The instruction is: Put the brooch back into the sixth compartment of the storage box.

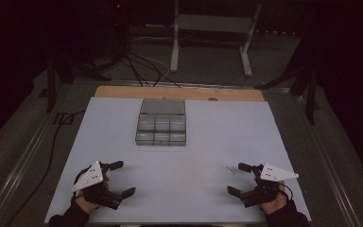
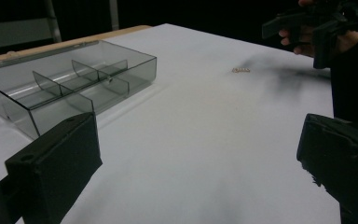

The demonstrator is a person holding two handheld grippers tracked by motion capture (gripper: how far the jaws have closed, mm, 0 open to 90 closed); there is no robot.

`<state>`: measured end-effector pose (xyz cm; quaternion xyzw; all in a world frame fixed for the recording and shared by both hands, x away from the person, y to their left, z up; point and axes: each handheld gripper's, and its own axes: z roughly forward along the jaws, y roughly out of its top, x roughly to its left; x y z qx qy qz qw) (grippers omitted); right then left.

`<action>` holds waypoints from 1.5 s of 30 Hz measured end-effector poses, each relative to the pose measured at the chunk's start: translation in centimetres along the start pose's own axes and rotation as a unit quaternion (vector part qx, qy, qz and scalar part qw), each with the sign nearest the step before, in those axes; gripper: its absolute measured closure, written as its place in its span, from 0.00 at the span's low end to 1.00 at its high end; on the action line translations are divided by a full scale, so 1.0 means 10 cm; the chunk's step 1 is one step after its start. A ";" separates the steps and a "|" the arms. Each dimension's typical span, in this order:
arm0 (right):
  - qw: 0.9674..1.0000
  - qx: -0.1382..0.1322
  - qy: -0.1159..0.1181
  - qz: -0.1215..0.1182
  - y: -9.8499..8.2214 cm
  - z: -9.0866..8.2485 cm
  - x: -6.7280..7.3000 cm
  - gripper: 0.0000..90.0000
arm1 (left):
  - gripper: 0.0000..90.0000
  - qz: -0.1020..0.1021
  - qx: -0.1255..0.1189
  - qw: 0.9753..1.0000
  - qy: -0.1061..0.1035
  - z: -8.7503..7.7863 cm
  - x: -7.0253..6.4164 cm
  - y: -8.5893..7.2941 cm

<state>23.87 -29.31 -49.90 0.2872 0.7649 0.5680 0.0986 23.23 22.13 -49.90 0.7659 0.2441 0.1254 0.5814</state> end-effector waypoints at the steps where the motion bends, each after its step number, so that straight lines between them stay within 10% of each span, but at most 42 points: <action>1: 1.000 0.000 0.000 0.000 0.00 0.00 0.00 0.00 | 0.01 0.000 0.000 1.000 0.000 0.00 0.00 0.00; 11: 0.999 0.036 -0.014 -0.030 -0.02 0.04 0.08 0.00 | 0.01 -0.001 -0.002 1.000 -0.004 0.04 0.02 0.02; 20: 0.999 0.042 0.020 -0.018 0.01 0.04 0.15 0.00 | 0.01 0.005 -0.001 1.000 -0.006 0.03 0.00 0.03; 26: 0.997 0.052 0.023 -0.055 0.10 0.05 0.29 0.00 | 0.01 0.004 -0.004 1.000 -0.006 0.01 0.00 0.02; 45: 0.998 -0.012 -0.001 -0.061 0.40 -0.04 0.27 0.00 | 0.01 0.001 -0.003 1.000 -0.005 -0.01 0.00 0.01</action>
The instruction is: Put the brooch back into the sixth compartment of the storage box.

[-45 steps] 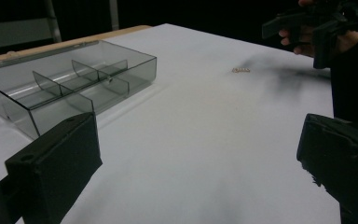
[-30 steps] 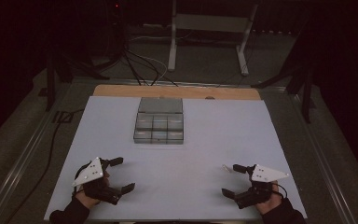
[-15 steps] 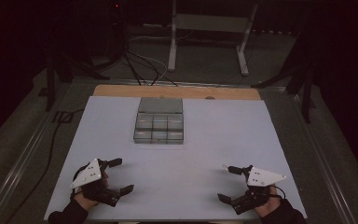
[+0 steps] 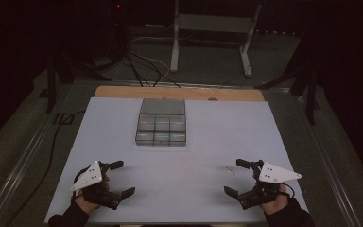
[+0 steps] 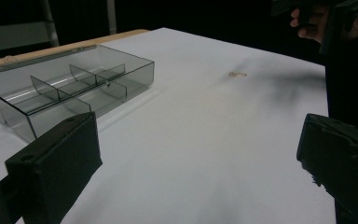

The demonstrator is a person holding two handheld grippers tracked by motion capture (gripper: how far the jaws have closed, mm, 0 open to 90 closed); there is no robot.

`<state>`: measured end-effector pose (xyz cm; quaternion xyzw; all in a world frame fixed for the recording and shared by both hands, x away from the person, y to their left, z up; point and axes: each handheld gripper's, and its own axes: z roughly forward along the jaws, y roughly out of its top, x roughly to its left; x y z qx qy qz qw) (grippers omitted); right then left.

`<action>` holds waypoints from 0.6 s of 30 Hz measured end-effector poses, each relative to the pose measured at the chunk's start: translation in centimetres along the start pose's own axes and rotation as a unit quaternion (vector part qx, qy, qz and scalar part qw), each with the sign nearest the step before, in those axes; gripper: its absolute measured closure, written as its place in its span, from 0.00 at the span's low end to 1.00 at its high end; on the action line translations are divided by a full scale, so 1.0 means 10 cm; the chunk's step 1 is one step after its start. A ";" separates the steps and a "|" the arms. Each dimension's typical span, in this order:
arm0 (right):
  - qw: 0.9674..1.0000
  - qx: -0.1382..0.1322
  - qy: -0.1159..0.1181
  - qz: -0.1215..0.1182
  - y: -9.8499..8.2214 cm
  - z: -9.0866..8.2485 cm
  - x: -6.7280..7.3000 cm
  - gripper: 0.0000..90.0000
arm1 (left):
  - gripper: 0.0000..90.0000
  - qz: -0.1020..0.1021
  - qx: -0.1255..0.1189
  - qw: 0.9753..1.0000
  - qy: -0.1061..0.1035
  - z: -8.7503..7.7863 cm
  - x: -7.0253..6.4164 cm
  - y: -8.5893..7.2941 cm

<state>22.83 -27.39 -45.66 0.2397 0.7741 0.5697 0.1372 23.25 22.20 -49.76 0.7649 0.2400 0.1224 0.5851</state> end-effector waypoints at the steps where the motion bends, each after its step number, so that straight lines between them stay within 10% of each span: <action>1: 1.000 -0.002 -0.002 0.003 0.00 0.00 -0.01 0.00 | 0.01 -0.001 0.001 1.000 0.000 0.00 0.00 0.00; 18: 0.998 -0.010 -0.057 0.018 0.05 -0.05 -0.16 0.01 | 0.01 -0.002 -0.001 1.000 -0.001 0.00 0.00 0.00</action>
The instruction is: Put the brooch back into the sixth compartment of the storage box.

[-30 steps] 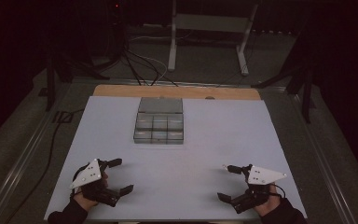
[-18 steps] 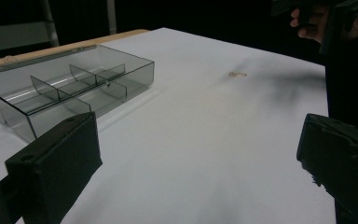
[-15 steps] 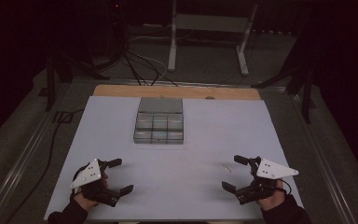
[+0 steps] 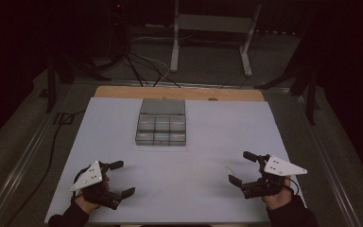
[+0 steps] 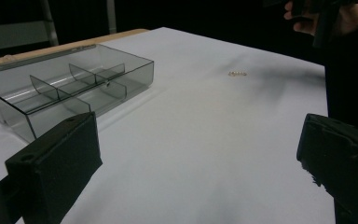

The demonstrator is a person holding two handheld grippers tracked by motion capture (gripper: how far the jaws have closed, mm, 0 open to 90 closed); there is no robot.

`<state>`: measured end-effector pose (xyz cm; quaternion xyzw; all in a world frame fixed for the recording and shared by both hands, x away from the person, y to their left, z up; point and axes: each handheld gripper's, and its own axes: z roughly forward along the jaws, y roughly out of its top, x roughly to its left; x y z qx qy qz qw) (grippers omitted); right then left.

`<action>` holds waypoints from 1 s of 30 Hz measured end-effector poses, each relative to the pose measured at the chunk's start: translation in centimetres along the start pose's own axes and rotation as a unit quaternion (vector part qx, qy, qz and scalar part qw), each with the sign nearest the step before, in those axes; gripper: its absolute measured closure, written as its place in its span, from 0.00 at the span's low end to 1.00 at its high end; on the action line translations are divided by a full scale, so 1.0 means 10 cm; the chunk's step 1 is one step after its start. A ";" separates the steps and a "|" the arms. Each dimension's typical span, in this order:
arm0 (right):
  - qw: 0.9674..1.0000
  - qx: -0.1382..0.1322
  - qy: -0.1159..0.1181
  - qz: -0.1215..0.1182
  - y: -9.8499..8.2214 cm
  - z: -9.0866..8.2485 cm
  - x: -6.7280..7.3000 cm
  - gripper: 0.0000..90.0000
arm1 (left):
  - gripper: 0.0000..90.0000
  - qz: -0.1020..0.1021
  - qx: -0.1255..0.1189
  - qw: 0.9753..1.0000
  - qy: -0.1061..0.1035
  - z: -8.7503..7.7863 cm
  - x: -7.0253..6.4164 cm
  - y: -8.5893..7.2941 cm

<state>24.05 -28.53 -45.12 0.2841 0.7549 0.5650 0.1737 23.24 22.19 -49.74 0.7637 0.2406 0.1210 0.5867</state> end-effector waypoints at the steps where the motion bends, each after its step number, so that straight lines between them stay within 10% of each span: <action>1: 1.000 0.001 -0.007 0.000 0.00 0.00 -0.01 0.01 | 0.01 0.000 0.000 1.000 0.000 0.00 0.00 0.00; 30: 0.994 0.064 -0.084 0.038 -0.12 0.18 -0.27 0.01 | 0.01 -0.002 -0.002 1.000 -0.001 -0.01 0.00 0.00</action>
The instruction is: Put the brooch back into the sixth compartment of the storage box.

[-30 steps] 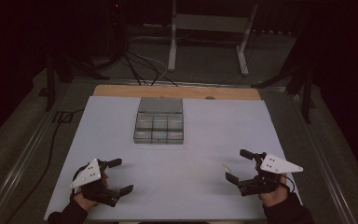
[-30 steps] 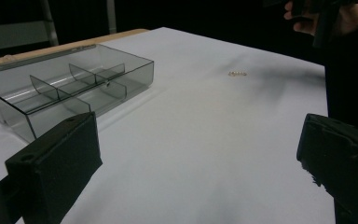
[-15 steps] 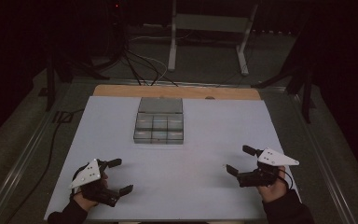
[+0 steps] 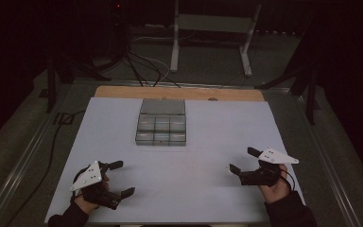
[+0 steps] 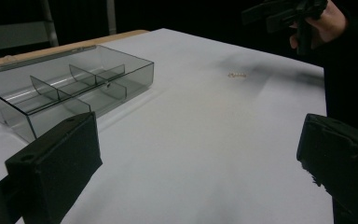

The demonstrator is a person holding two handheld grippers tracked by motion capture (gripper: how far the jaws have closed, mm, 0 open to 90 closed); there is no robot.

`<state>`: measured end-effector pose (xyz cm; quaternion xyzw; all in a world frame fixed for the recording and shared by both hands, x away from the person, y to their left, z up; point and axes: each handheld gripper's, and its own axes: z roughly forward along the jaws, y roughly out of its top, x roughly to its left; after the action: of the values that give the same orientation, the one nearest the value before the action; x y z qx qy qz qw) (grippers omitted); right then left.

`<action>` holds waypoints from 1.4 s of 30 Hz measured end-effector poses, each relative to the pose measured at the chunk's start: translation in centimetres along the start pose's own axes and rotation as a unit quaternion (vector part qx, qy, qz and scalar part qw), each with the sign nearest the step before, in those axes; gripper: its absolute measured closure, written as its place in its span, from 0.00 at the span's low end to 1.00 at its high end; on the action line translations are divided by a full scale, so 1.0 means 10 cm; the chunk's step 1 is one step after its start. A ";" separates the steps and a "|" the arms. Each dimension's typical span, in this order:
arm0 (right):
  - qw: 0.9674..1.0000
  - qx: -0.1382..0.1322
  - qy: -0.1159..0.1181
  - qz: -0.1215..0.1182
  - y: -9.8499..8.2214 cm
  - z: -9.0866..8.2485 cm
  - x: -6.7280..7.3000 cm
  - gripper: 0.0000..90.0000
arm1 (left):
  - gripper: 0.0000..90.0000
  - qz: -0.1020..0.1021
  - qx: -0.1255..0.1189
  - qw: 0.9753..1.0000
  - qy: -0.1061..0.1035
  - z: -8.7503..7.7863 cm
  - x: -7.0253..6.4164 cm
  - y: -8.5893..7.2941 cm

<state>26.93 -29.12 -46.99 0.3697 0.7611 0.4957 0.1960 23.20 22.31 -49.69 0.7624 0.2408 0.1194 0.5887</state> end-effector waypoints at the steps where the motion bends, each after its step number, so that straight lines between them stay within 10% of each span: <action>1: 1.000 0.003 -0.001 0.002 0.00 0.01 0.00 0.01 | 0.01 -0.001 0.000 1.000 0.000 0.00 0.00 0.00; 35: 0.994 0.110 0.009 -0.015 -0.18 0.30 0.01 0.01 | 0.01 -0.003 0.000 1.000 -0.003 0.00 0.01 -0.01; 42: 0.993 0.118 -0.001 -0.021 -0.19 0.29 0.01 0.14 | 0.01 -0.003 0.000 1.000 -0.003 0.00 0.01 0.00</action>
<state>28.06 -27.73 -49.92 0.3746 0.8217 0.3979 0.1618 23.24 22.36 -49.74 0.7617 0.2414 0.1150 0.5902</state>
